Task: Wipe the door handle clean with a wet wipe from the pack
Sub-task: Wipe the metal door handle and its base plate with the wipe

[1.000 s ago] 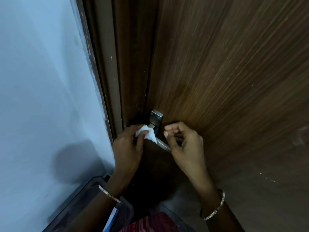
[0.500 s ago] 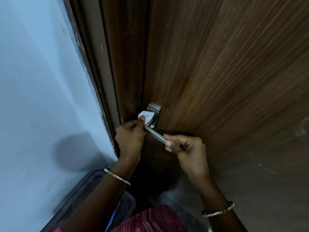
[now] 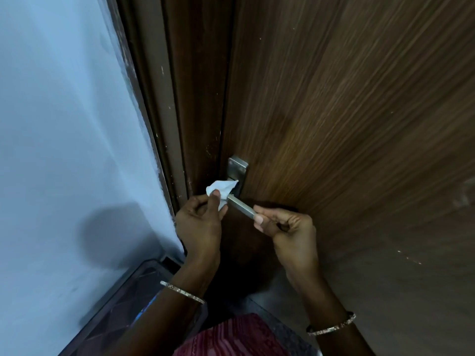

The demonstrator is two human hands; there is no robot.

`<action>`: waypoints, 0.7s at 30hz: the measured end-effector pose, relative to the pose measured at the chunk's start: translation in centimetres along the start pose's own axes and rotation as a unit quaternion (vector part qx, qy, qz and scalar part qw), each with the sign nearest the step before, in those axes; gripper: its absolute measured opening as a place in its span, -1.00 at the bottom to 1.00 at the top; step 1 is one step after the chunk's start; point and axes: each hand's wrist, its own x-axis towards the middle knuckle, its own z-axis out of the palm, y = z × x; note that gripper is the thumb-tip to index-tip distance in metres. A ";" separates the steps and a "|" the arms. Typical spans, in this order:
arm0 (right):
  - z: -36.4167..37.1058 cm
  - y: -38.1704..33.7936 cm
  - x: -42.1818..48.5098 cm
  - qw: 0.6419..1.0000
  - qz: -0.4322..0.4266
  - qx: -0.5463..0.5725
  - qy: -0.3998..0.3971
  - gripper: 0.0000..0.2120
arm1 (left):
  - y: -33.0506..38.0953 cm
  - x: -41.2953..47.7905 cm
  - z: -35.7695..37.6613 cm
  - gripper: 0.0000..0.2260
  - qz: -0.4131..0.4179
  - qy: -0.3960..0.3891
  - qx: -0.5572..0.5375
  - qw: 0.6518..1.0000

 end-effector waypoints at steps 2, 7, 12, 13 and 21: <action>0.0 -0.2 0.0 1.000 0.003 0.008 -0.005 -0.83 | -0.3 -0.5 0.1 -0.90 0.031 0.002 0.012 0.999; -0.2 -0.2 0.1 0.999 0.027 0.033 -0.023 -0.82 | -1.5 -1.4 -0.3 -0.90 0.109 -0.007 0.084 0.990; -0.5 -0.2 -0.2 0.996 0.042 0.066 -0.040 -0.77 | -2.4 -2.9 -0.6 -0.93 0.168 -0.038 0.167 0.971; -0.7 -0.3 -0.2 0.994 0.048 0.082 -0.048 -0.76 | -2.6 -3.2 -0.6 -0.94 0.177 -0.048 0.184 0.966; -1.4 -0.5 -0.1 0.983 0.078 0.137 -0.089 -0.70 | -1.9 -2.9 -0.9 -0.93 0.170 -0.068 0.201 0.962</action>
